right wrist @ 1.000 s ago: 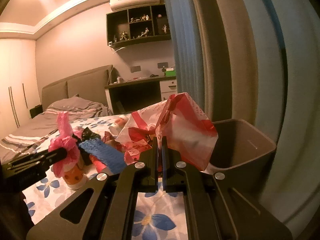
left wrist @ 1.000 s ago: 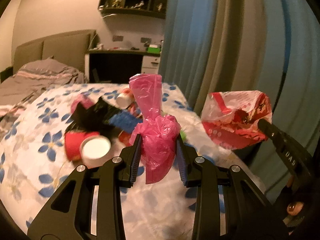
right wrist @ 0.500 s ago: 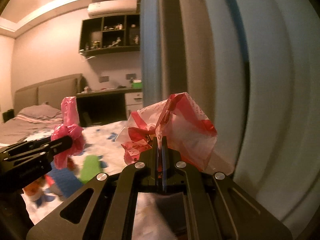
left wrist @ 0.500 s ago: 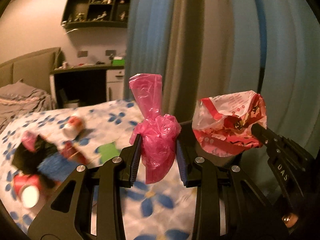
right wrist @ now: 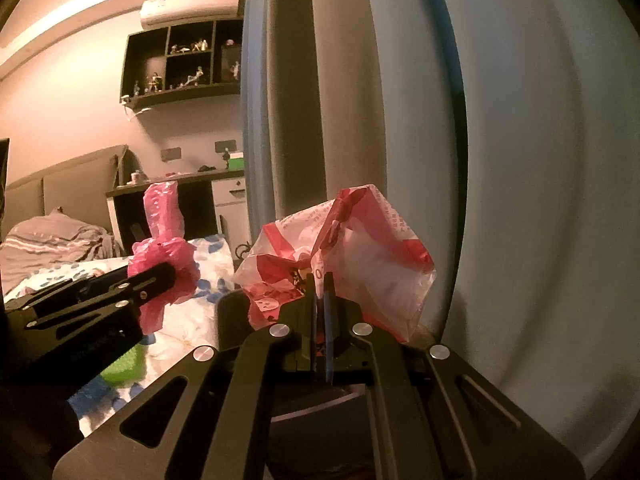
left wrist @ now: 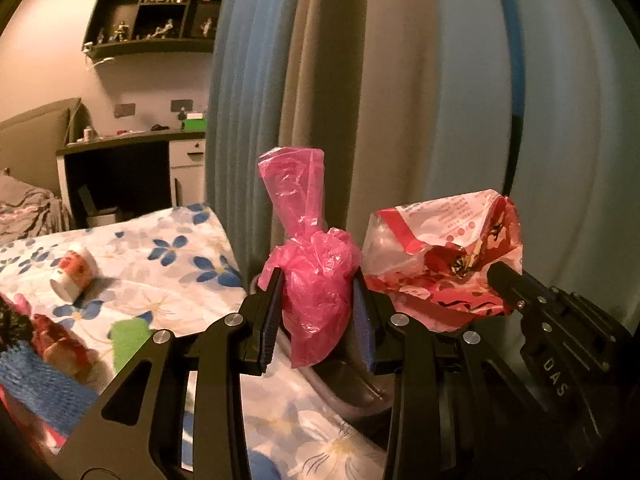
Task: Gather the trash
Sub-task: 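Carry both bags to the bin and open both tools to drop them, then move both tools back over the trash pile, then grasp the blue mesh sleeve with the right tool and lift it, then grasp the white-and-orange paper cup with the left tool while the right tool holds the sleeve, then carry the cup and sleeve over the bin and open both tools, then return both tools to the pile and close the left tool on the black bag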
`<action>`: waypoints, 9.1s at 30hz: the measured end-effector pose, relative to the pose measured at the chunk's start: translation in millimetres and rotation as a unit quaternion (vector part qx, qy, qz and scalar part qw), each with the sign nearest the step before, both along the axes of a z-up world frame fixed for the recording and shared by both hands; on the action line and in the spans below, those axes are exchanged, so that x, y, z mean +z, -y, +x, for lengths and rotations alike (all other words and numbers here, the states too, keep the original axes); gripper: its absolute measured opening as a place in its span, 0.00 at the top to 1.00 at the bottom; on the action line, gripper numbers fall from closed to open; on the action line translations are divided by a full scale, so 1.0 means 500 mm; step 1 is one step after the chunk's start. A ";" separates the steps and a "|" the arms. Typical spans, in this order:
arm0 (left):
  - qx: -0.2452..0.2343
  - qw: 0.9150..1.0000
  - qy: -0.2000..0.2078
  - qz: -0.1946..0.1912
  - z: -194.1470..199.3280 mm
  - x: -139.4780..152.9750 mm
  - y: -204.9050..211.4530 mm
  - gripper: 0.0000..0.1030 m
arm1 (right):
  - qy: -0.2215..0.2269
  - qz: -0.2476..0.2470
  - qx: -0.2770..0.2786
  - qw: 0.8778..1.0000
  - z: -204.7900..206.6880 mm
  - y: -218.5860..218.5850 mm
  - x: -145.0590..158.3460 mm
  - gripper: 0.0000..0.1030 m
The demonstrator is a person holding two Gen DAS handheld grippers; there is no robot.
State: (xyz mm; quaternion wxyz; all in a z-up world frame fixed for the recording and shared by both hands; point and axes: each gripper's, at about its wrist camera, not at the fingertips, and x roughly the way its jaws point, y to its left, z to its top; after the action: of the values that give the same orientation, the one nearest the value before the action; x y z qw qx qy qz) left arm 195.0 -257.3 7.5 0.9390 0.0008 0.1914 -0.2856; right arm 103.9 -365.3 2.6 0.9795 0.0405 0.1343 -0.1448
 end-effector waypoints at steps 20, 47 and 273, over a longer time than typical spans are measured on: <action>-0.036 0.999 -0.032 -0.004 0.059 -0.048 0.066 0.68 | -0.024 -0.001 -0.006 1.000 0.064 0.020 -0.011 0.97; 0.085 0.995 -0.053 -0.025 0.060 -0.057 -0.078 0.06 | 0.018 0.020 -0.008 1.000 -0.005 0.037 0.017 0.22; 0.103 0.992 -0.067 -0.007 0.004 -0.093 -0.112 0.06 | 0.005 0.040 0.015 0.999 -0.017 0.015 -0.022 0.15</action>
State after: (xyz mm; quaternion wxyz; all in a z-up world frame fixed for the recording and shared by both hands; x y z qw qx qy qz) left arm 196.8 -201.4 -38.8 0.9485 -0.0451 0.2509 -0.1881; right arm 95.2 -372.7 -8.4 0.9798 0.0787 0.1355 -0.1246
